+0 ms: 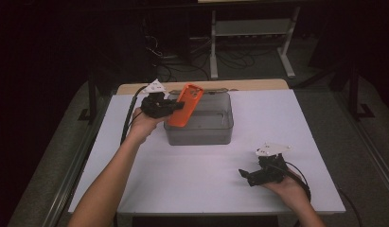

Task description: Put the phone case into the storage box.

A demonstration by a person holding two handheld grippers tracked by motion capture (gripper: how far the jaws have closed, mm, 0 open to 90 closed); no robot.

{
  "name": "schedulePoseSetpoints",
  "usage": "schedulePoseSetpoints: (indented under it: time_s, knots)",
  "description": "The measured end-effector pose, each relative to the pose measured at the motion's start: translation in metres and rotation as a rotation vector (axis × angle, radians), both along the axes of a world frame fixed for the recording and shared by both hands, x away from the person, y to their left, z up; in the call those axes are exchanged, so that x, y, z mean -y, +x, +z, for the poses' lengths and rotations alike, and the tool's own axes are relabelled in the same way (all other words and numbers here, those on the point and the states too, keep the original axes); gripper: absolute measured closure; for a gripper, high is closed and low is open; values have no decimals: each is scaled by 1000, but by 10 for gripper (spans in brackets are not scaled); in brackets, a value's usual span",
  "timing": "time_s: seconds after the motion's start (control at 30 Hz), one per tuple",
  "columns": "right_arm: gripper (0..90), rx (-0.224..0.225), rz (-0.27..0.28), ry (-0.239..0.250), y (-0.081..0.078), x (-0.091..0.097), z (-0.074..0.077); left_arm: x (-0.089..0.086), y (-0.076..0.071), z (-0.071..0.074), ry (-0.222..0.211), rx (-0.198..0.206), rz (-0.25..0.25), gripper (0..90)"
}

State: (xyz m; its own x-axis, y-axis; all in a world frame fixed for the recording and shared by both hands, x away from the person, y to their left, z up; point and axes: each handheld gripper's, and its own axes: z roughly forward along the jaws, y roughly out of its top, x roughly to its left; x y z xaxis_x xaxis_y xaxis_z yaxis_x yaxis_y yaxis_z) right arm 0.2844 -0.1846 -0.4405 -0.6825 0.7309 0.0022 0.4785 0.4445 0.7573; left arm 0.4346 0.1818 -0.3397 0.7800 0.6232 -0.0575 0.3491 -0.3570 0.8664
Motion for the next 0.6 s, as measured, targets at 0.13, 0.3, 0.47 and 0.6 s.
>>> schedulePoseSetpoints:
  time_s: [0.13, 0.3, 0.47, 0.6]
  knots:
    - [0, 0, -1, 0, 0, 0, 0, 2, 2, -2, 27, -26, 6, 798]
    - [0, -1, 1, 0, 0, 0, 0, 5, 5, -3, 73, -61, 17, 798]
    - [0, 0, 1, -1, 0, 0, 0, 8, 8, -1, 108, -90, 28, 798]
    - [0, 1, 0, 1, 0, 0, 0, 12, 11, 1, 138, -113, 35, 797]
